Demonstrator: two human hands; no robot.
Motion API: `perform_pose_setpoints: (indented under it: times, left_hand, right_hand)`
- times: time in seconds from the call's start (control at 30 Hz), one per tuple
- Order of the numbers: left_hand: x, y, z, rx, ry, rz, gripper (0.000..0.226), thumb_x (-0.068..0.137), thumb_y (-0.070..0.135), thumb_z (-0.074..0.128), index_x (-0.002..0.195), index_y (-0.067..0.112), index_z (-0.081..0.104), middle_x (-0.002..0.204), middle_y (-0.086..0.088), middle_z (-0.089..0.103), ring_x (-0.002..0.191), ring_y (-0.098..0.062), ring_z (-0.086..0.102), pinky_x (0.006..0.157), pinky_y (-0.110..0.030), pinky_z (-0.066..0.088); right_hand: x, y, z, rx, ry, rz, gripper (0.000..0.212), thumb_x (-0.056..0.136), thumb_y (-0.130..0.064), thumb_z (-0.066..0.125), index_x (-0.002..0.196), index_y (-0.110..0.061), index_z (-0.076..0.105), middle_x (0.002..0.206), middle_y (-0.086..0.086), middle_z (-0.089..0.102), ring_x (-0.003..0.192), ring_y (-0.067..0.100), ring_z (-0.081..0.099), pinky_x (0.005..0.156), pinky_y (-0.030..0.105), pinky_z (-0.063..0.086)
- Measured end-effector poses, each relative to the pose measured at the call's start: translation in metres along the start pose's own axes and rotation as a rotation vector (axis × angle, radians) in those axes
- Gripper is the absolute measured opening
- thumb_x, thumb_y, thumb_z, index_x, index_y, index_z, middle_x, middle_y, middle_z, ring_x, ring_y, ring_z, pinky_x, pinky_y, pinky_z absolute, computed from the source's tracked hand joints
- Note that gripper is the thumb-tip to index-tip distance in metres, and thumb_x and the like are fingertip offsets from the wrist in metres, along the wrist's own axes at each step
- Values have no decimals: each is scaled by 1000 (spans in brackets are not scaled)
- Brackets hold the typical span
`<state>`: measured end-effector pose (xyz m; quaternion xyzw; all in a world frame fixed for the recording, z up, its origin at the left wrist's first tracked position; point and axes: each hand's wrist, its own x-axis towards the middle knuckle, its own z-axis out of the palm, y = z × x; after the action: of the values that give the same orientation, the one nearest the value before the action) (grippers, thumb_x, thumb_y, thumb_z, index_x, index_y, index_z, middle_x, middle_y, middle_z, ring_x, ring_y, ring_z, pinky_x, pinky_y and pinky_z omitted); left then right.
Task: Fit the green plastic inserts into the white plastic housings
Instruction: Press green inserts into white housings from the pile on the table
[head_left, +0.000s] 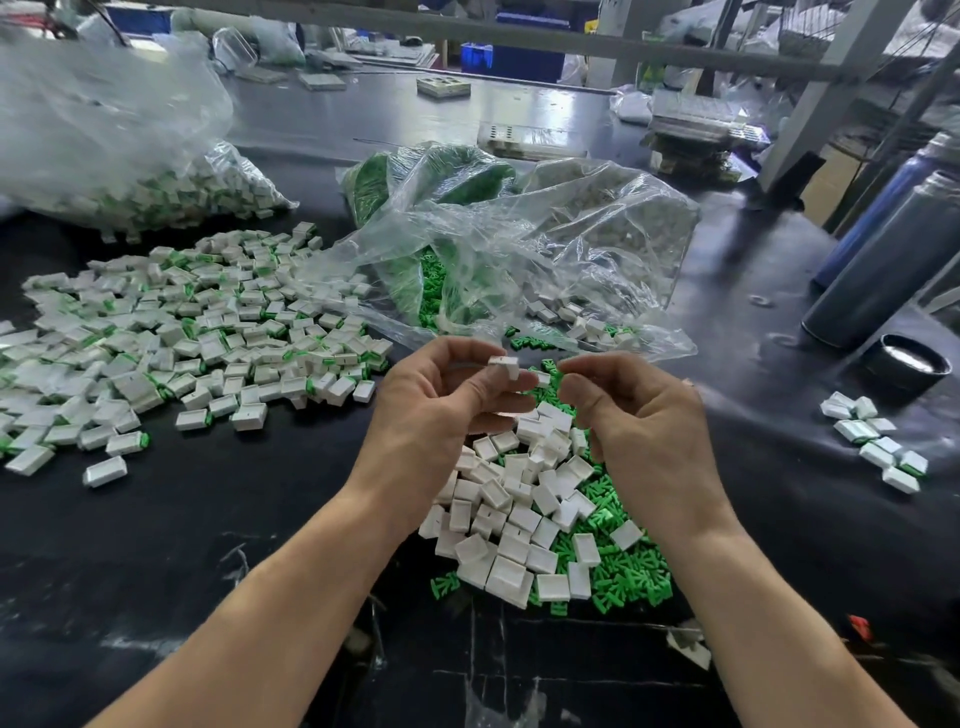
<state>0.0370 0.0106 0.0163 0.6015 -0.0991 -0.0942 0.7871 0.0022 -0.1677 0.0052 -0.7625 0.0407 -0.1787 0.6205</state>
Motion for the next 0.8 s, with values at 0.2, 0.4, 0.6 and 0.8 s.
perform_pose_setpoints:
  times: [0.2, 0.4, 0.6, 0.8]
  left_hand:
    - [0, -3, 7, -107, -58, -52, 24, 81, 24, 70, 101, 11, 64, 98, -10, 79, 96, -27, 77, 75, -27, 62]
    - [0, -6, 7, -42, -60, -62, 8, 97, 10, 64, 105, 8, 64, 99, -12, 79, 97, -26, 77, 74, -24, 59]
    - [-1, -7, 6, 58, -59, -7, 12, 97, 12, 66, 107, 6, 65, 95, -9, 79, 93, -23, 77, 72, -22, 59]
    - [-2, -11, 5, 236, -77, 41, 16, 91, 22, 73, 101, 12, 68, 88, -3, 77, 82, -16, 75, 67, -23, 57]
  right_hand:
    - [-9, -8, 12, 113, -28, -117, 22, 94, -5, 73, 96, -26, 77, 80, -9, 75, 63, 3, 61, 61, 13, 46]
    - [-12, -10, 12, 55, -13, -135, 20, 94, -7, 75, 99, -26, 77, 90, -11, 78, 86, 8, 74, 77, 17, 54]
    - [-12, -11, 12, -12, -10, -147, 18, 93, -7, 76, 99, -24, 77, 92, -13, 78, 89, 8, 74, 79, 16, 55]
    - [-12, -10, 11, -72, -13, -176, 15, 92, -13, 77, 100, -26, 78, 94, -12, 77, 92, 10, 74, 80, 20, 57]
